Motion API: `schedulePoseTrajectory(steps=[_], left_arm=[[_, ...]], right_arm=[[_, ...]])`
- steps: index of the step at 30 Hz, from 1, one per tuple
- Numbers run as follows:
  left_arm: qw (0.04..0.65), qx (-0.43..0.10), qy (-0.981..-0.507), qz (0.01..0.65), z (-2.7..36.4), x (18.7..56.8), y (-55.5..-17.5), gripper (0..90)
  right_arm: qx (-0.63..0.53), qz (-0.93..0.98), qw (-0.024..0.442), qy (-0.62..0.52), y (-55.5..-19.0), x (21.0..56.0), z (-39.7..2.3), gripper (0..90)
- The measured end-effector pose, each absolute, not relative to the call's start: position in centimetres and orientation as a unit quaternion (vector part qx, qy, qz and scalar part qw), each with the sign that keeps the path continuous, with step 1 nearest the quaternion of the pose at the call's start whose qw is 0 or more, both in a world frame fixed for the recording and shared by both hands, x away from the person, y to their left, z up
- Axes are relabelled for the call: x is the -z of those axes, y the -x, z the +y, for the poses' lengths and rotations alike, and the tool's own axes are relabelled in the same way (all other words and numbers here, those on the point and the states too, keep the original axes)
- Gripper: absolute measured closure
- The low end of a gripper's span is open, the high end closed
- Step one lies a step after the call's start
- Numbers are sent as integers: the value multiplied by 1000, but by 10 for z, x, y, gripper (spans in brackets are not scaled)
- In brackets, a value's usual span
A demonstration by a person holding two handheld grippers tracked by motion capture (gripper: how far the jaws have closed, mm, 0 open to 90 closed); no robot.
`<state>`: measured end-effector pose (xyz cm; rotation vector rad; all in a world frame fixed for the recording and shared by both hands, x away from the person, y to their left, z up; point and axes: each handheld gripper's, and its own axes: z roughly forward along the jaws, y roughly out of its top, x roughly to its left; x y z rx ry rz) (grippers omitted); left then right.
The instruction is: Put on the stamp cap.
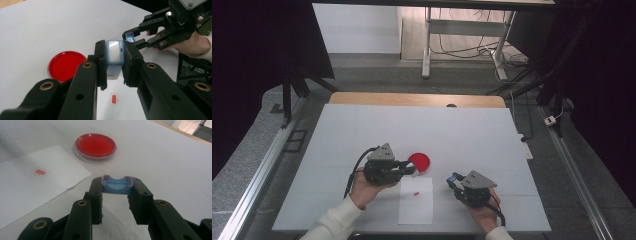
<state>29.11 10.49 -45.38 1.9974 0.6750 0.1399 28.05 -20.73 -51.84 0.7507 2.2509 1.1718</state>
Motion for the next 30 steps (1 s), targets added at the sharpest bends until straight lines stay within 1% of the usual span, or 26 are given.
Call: schedulePoseTrajectory(steps=[23, 30], left_arm=[[494, -59, -820, 282, 103, 454, -292, 753], [494, -59, -820, 284, 102, 455, -292, 753]], right_arm=[[-444, 827, 243, -242, -279, 519, -168, 646], [-449, 832, 233, -227, -278, 520, -152, 646]])
